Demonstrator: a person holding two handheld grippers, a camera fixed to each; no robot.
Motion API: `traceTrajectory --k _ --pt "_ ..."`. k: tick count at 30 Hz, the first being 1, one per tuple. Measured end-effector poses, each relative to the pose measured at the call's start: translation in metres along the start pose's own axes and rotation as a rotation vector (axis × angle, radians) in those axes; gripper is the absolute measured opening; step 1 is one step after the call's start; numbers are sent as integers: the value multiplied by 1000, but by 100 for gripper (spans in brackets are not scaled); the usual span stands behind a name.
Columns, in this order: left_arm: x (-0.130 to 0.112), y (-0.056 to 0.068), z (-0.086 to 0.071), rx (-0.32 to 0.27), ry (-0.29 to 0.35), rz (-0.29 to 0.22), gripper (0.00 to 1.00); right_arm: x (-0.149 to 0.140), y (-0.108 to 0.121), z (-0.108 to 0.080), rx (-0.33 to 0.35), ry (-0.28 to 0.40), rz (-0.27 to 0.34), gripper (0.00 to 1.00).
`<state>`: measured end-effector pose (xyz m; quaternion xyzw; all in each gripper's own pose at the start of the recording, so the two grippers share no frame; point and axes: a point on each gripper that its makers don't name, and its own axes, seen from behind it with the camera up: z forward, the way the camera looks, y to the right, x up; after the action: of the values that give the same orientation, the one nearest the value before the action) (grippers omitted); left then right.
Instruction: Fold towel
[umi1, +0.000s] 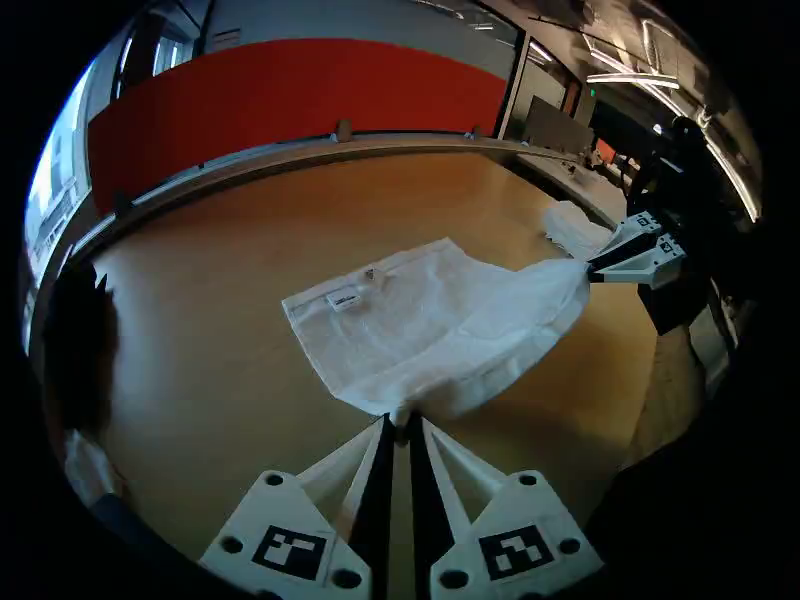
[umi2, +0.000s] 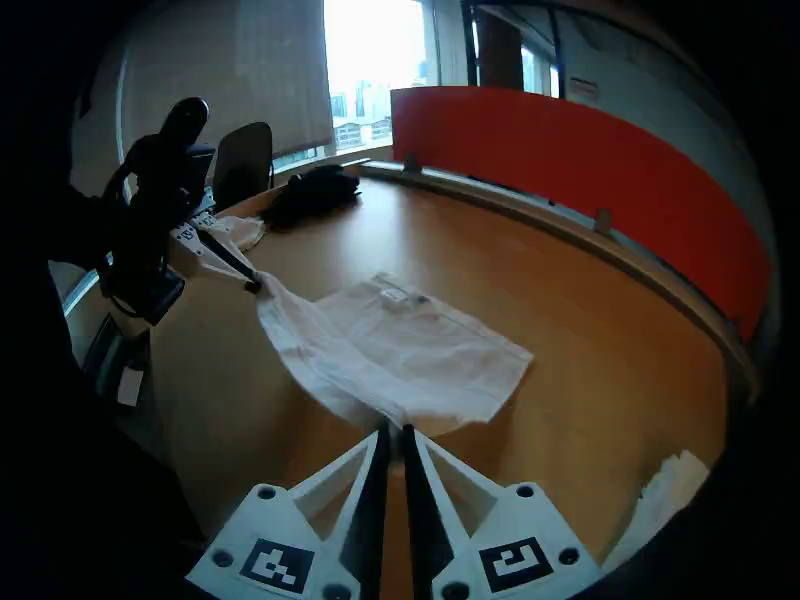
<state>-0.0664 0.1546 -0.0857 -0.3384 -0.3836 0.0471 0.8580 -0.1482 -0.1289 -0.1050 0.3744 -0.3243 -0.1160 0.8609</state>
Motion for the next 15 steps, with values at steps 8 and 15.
traceTrajectory --k 8,15 --pt "7 2 -10 -1 12 -7 11 4 -7 -9 4 -1 11 11" --pt "9 5 -17 -4 12 -7 11 7 -12 -18 9 0 14 11"
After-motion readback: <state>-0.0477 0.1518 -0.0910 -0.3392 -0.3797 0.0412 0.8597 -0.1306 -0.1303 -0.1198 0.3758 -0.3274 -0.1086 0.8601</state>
